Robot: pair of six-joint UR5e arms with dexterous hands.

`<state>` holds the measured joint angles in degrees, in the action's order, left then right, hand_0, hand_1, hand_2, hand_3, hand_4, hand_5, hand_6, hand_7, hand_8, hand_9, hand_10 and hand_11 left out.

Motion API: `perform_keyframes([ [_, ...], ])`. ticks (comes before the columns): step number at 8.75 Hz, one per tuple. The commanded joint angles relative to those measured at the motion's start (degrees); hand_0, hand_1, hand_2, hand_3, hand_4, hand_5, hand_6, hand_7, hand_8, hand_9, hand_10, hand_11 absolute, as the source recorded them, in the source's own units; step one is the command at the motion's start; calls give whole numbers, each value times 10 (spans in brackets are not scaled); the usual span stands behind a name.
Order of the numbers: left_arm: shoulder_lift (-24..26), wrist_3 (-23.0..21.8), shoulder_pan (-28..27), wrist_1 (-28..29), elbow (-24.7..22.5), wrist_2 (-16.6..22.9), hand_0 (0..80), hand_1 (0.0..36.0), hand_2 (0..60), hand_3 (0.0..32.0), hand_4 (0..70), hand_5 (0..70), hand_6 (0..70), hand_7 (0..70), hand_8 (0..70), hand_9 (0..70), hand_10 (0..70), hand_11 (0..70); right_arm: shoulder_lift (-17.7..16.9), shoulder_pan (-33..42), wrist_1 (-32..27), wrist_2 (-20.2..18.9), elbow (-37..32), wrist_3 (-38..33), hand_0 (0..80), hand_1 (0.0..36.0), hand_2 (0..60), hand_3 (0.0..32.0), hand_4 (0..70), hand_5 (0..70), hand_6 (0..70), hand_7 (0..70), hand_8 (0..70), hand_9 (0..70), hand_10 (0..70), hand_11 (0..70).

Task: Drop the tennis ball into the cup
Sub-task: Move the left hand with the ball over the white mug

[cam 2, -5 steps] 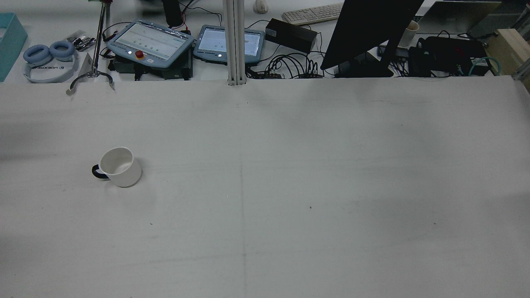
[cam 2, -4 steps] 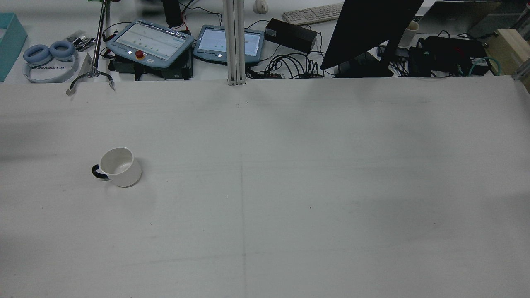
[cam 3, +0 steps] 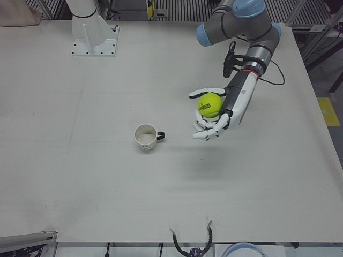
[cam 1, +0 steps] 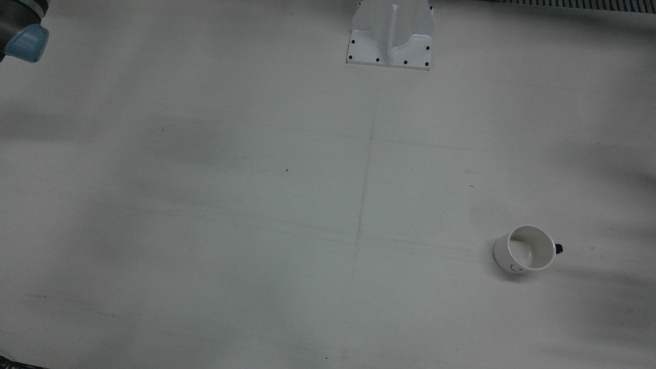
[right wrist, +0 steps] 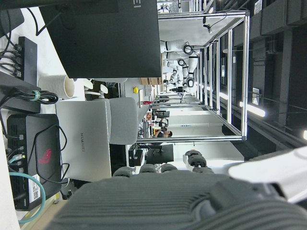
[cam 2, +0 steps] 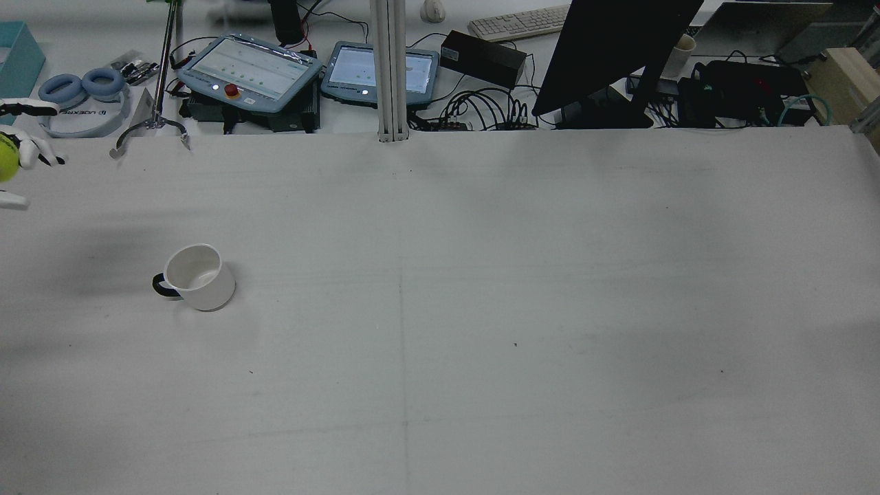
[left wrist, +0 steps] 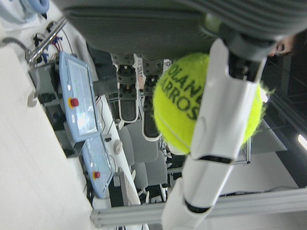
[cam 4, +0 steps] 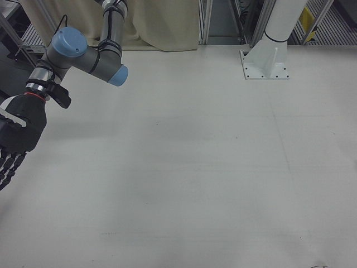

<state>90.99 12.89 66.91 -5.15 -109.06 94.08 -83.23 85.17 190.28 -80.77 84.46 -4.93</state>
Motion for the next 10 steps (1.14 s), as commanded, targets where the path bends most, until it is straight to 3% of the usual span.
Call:
perform_keyframes([
  [1, 23, 13, -218, -20, 0, -126, 800, 319, 168, 0, 186, 245, 700, 700, 369, 448, 196, 315, 0, 0, 0, 0, 0, -1, 0, 0, 0, 0, 0, 0, 0, 0, 0, 0, 0, 0],
  [2, 37, 14, -246, -28, 12, -135, 800, 316, 164, 0, 189, 239, 700, 700, 368, 448, 193, 311, 0, 0, 0, 0, 0, -1, 0, 0, 0, 0, 0, 0, 0, 0, 0, 0, 0, 0],
  [5, 52, 10, -246, -30, 24, -134, 800, 292, 169, 0, 196, 248, 700, 700, 374, 440, 190, 304, 0, 0, 0, 0, 0, -1, 0, 0, 0, 0, 0, 0, 0, 0, 0, 0, 0, 0],
  [7, 77, 13, -245, -48, 29, -134, 800, 298, 168, 0, 209, 240, 700, 700, 364, 442, 184, 296, 0, 0, 0, 0, 0, -1, 0, 0, 0, 0, 0, 0, 0, 0, 0, 0, 0, 0],
  [10, 142, 6, -226, -41, 108, -134, 800, 290, 162, 0, 221, 237, 700, 700, 367, 438, 188, 301, 0, 0, 0, 0, 0, 0, 0, 0, 0, 0, 0, 0, 0, 0, 0, 0, 0, 0],
])
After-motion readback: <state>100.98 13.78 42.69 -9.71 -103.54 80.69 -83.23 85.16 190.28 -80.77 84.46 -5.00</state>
